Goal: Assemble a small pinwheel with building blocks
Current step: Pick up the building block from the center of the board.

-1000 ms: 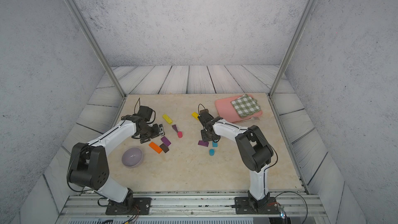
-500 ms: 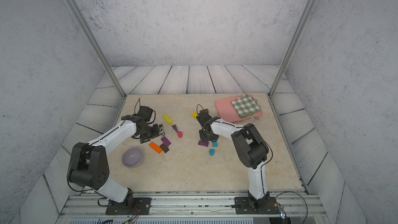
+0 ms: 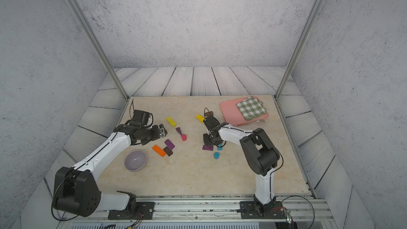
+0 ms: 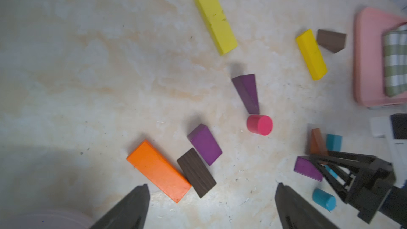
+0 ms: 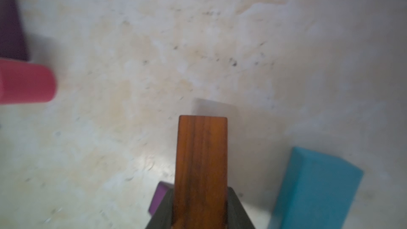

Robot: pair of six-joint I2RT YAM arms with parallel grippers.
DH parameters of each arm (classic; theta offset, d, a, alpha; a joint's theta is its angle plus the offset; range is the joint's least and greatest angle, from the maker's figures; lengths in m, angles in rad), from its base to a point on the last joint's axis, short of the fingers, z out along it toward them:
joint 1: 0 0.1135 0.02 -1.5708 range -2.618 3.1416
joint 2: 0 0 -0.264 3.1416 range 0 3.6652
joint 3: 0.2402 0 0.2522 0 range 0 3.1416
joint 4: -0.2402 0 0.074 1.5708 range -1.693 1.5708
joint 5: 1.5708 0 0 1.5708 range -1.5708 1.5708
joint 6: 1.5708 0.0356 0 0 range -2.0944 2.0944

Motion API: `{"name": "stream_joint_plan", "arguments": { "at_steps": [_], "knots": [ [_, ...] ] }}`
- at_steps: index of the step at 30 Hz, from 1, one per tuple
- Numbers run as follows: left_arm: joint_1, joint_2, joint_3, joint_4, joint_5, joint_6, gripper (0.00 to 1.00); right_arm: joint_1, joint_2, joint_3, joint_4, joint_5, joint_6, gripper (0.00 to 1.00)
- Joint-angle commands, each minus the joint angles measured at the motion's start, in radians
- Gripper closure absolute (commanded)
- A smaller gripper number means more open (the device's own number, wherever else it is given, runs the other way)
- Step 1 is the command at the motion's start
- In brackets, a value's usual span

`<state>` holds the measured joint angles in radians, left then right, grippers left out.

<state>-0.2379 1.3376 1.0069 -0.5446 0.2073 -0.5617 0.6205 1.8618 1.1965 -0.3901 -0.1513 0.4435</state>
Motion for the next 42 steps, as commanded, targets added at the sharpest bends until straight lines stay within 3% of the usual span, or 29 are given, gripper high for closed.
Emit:
{"name": "stream_joint_plan", "arguments": {
  "at_steps": [1, 5, 10, 14, 21, 24, 35, 42],
  "knots": [
    [-0.008, -0.035, -0.011, 0.082, 0.073, -0.03, 0.04, -0.001, -0.127, -0.042, 0.155, -0.259, 0.043, 0.9],
    [-0.056, -0.02, 0.034, 0.042, 0.067, -0.065, 0.04, 0.005, -0.18, -0.128, 0.325, -0.404, 0.132, 0.91],
    [-0.149, 0.054, 0.136, -0.044, 0.055, -0.194, 0.04, 0.039, -0.247, -0.195, 0.448, -0.381, 0.15, 0.91],
    [-0.234, 0.101, 0.188, -0.011, 0.037, -0.279, 0.12, 0.067, -0.254, -0.23, 0.572, -0.366, 0.15, 0.9],
    [-0.313, 0.186, 0.245, -0.006, 0.056, -0.325, 0.29, 0.085, -0.235, -0.276, 0.777, -0.381, 0.207, 0.9],
    [-0.322, 0.19, 0.214, 0.041, 0.077, -0.363, 0.41, 0.084, -0.234, -0.293, 0.841, -0.368, 0.237, 0.9],
    [-0.328, 0.199, 0.198, 0.097, 0.095, -0.393, 0.67, 0.084, -0.234, -0.331, 0.916, -0.389, 0.25, 0.9],
    [-0.328, 0.207, 0.188, 0.116, 0.126, -0.383, 0.83, 0.084, -0.25, -0.334, 0.85, -0.365, 0.203, 0.86]
  ]
}}
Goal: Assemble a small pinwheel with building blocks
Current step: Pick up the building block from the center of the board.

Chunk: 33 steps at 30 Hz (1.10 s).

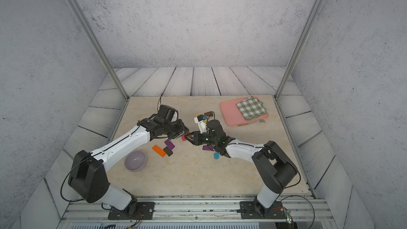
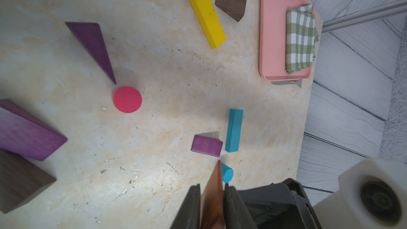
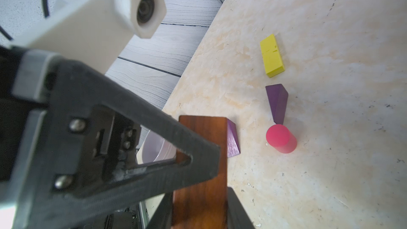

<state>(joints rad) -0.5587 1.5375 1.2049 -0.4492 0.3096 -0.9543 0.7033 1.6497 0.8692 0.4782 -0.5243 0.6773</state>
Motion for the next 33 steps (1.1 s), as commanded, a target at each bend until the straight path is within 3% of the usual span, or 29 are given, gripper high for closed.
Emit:
{"name": "stream_joint_plan", "arguments": {
  "at_steps": [1, 5, 11, 15, 16, 21, 24, 27, 33],
  "knots": [
    [-0.007, 0.007, -0.01, 0.019, 0.025, 0.016, 0.87, 0.0, -0.041, -0.006, -0.025, 0.014, -0.035, 0.84],
    [-0.007, 0.012, 0.012, -0.02, 0.023, 0.059, 1.0, 0.002, -0.042, 0.002, -0.042, 0.017, -0.039, 0.79],
    [0.0, 0.056, 0.136, -0.249, -0.015, 0.238, 1.0, 0.002, -0.072, 0.005, -0.076, 0.035, -0.044, 0.43],
    [0.036, 0.075, 0.213, -0.442, -0.026, 0.407, 1.0, -0.004, -0.155, -0.019, -0.17, 0.075, -0.087, 0.12],
    [0.047, 0.079, 0.221, -0.48, -0.021, 0.451, 1.0, -0.006, -0.184, -0.031, -0.207, 0.093, -0.106, 0.08],
    [0.066, 0.122, 0.239, -0.588, -0.078, 0.61, 1.0, -0.032, -0.342, -0.121, -0.342, 0.154, -0.191, 0.0],
    [0.061, 0.189, 0.257, -0.618, -0.026, 0.737, 1.0, -0.061, -0.454, -0.175, -0.439, 0.238, -0.228, 0.01],
    [0.038, 0.273, 0.3, -0.676, -0.085, 0.841, 1.0, -0.121, -0.565, -0.235, -0.496, 0.299, -0.24, 0.01],
    [0.037, 0.422, 0.375, -0.743, -0.146, 0.921, 1.0, -0.193, -0.656, -0.282, -0.537, 0.308, -0.275, 0.01]
  ]
}}
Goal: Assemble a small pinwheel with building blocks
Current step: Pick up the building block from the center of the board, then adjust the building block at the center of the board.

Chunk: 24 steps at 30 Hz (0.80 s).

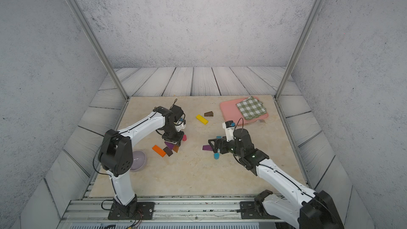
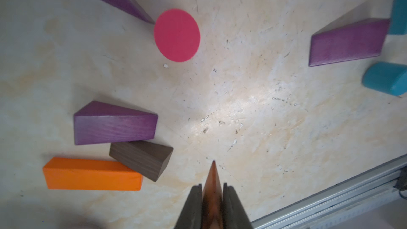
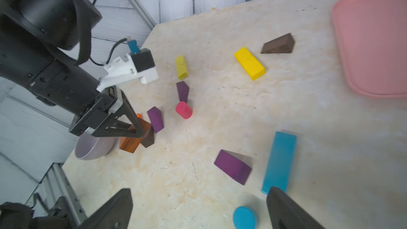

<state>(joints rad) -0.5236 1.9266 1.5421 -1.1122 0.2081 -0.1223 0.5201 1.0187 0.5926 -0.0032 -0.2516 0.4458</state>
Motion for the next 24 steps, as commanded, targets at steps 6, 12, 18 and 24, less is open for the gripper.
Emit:
{"name": "stream_joint_plan", "arguments": {
  "at_steps": [6, 12, 18, 24],
  "knots": [
    [0.002, 0.109, 0.082, -0.036, -0.039, 0.113, 1.0, -0.015, 0.012, -0.018, -0.027, 0.011, -0.036, 0.01],
    [0.011, 0.117, 0.04, 0.072, -0.028, 0.126, 1.0, -0.016, 0.012, -0.022, -0.018, -0.003, -0.051, 0.01],
    [0.02, 0.152, 0.053, 0.042, -0.076, 0.274, 1.0, -0.019, -0.009, -0.022, -0.028, 0.004, -0.065, 0.01],
    [0.028, 0.142, 0.032, 0.081, -0.132, 0.366, 1.0, -0.021, -0.044, 0.0, -0.094, -0.015, -0.092, 0.01]
  ]
}}
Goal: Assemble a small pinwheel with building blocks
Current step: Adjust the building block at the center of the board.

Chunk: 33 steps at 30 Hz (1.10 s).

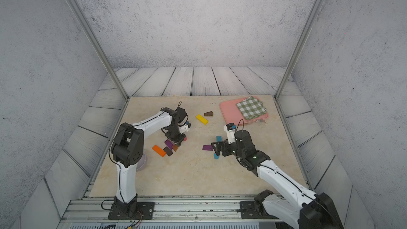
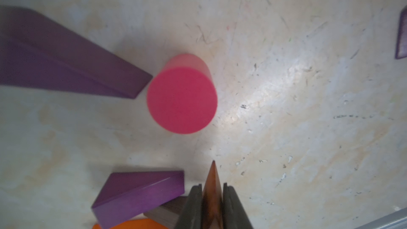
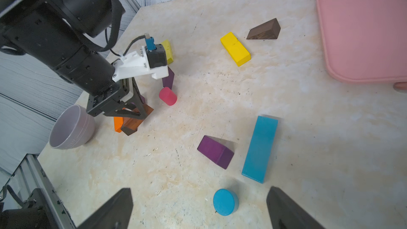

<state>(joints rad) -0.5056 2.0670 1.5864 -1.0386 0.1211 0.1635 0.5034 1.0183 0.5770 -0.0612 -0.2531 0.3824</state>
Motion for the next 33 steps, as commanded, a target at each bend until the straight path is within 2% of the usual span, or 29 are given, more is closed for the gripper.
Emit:
{"name": "stream_joint_plan", "arguments": {
  "at_steps": [1, 13, 22, 28, 33],
  "knots": [
    [0.012, 0.002, -0.018, 0.02, -0.051, 0.088, 1.0, -0.004, -0.05, 0.014, -0.034, -0.013, -0.031, 0.01],
    [0.051, 0.051, -0.019, 0.064, -0.047, 0.129, 1.0, -0.004, -0.053, 0.018, -0.036, -0.007, -0.038, 0.01],
    [0.157, 0.07, -0.013, 0.06, -0.089, 0.133, 1.0, -0.006, -0.049, 0.018, -0.044, 0.005, -0.046, 0.01],
    [0.133, 0.045, 0.012, 0.039, -0.044, 0.129, 1.0, -0.005, -0.058, 0.014, -0.052, 0.027, -0.053, 0.01],
    [0.1, -0.044, -0.085, 0.094, -0.075, 0.175, 1.0, -0.006, -0.047, 0.011, -0.045, 0.025, -0.053, 0.01]
  ]
}}
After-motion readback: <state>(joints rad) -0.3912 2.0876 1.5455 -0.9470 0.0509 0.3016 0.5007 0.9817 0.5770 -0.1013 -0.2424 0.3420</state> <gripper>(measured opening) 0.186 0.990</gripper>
